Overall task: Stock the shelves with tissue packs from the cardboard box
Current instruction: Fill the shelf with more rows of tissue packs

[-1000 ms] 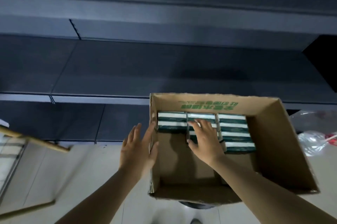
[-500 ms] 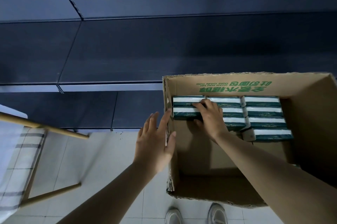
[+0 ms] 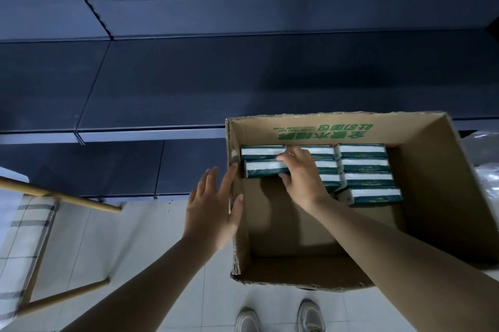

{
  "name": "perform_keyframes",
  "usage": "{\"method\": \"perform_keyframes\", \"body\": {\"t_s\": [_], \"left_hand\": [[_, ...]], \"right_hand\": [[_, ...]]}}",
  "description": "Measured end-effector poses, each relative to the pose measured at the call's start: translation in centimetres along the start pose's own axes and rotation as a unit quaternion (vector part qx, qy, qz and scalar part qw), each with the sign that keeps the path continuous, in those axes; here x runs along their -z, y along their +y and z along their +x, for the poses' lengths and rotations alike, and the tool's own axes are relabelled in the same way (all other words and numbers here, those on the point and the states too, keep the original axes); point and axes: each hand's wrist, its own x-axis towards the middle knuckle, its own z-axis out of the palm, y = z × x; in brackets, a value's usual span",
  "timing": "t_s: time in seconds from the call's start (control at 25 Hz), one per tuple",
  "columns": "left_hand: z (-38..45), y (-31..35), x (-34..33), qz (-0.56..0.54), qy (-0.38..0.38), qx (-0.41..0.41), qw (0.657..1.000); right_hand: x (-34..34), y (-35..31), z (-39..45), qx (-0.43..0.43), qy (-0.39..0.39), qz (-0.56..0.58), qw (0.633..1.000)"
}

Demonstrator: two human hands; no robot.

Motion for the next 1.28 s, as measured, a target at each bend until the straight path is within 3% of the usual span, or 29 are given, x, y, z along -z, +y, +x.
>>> {"method": "perform_keyframes", "body": {"t_s": [0.32, 0.68, 0.96, 1.28], "left_hand": [[1.4, 8.4, 8.2, 0.008, 0.029, -0.002, 1.0], [1.3, 28.9, 16.9, 0.008, 0.154, -0.043, 0.987], [2.2, 43.1, 26.9, 0.017, 0.293, -0.093, 0.951], [9.9, 51.3, 38.9, 0.035, 0.412, -0.163, 0.896]], "right_hand": [[16.3, 0.0, -3.6, 0.046, 0.059, 0.07, 0.995], [39.4, 6.4, -10.7, 0.082, 0.084, 0.053, 0.992], [56.3, 9.3, -13.6, 0.144, 0.156, -0.009, 0.977], [69.9, 10.0, -7.9, 0.189, 0.249, -0.035, 0.949]]}}
